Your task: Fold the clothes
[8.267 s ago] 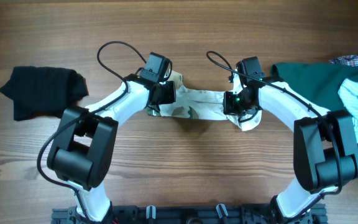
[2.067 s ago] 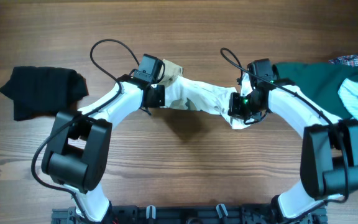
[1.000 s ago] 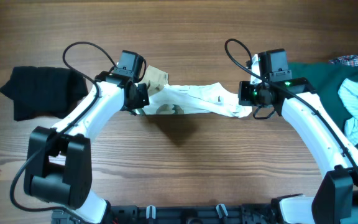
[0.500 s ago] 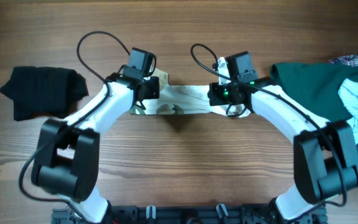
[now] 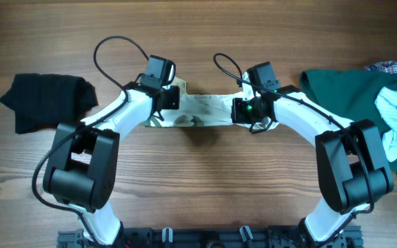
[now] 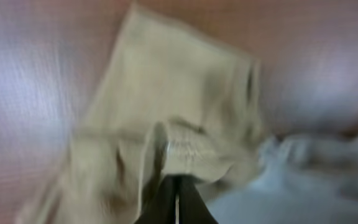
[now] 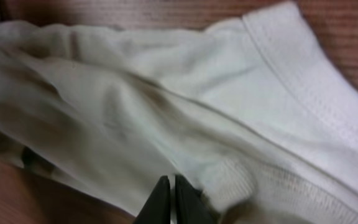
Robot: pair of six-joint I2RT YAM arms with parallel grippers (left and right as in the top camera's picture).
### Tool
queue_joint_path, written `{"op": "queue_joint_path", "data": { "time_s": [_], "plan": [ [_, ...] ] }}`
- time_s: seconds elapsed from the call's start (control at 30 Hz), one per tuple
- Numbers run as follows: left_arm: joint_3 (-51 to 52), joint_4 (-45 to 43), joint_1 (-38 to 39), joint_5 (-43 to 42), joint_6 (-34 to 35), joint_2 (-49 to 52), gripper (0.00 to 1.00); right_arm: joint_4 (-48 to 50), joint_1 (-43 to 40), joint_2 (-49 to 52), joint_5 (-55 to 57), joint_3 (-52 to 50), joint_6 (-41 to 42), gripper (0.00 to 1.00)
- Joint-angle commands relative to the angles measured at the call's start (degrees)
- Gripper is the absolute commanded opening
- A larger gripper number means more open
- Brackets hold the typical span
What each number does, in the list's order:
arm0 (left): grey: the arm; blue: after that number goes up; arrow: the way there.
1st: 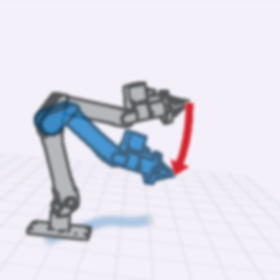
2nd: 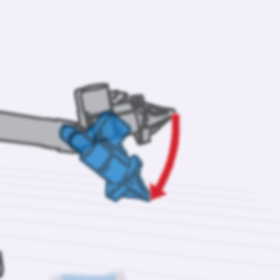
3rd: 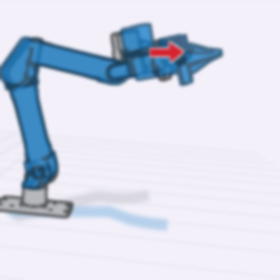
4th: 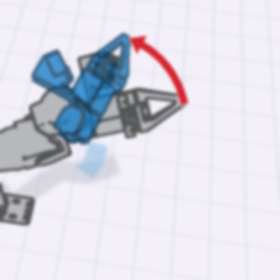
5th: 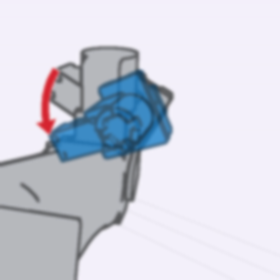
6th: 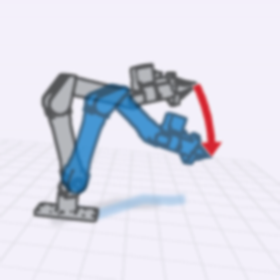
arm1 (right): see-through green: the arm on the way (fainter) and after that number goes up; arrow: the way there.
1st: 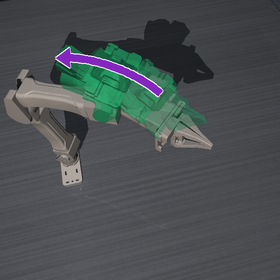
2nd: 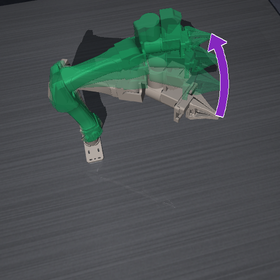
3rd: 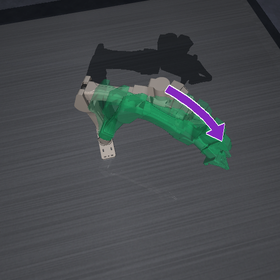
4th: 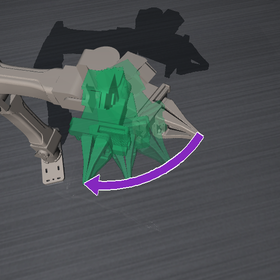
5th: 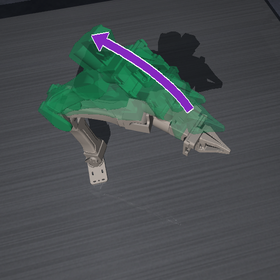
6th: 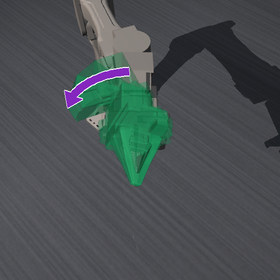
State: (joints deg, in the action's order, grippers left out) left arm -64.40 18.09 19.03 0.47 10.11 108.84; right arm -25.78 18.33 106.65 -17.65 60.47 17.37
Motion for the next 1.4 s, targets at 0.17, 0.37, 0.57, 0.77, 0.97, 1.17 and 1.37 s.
{"op": "queue_joint_path", "data": {
  "time_s": [0.17, 0.37, 0.57, 0.77, 0.97, 1.17, 1.37],
  "plan": [
    [-1.55, -9.38, -2.56, 4.17, -0.7, 0.68, 0.04, -2.29, -0.2, 0.9, 4.87, -0.35, -2.4, 0.04],
    [-3.5, -0.72, -3.02, -3.06, -0.74, -0.79, 0.04, -2.16, -0.2, 2.38, 6.1, -1.03, -2.34, 0.04],
    [-3.26, 9.14, 0.11, -9.81, -4.07, -1.84, 0.04, -1.97, -0.2, 5.03, 6.1, -1.03, -2.19, 0.04],
    [-2.99, 7.89, 1.86, -5.31, -5.4, 0.26, 0.04, -1.97, -0.2, 5.4, 6.08, -1.03, -2.19, 0.04],
    [-2.99, 4.28, 1.38, 4.22, -5.44, 1.4, 0.04, -2.14, -0.17, 5.4, 6.1, -1.03, -2.21, 0.04],
    [-3.02, -4.0, -2.1, 4.59, -5.86, 3.8, 0.04, -2.56, -0.2, 5.4, 6.12, -1.03, -2.16, 0.04],
    [-9.62, -1.95, -4.0, 3.89, -5.84, 3.37, 0.04, -2.84, -0.2, 5.44, 6.12, -1.03, -2.19, 0.05]
  ]
}}
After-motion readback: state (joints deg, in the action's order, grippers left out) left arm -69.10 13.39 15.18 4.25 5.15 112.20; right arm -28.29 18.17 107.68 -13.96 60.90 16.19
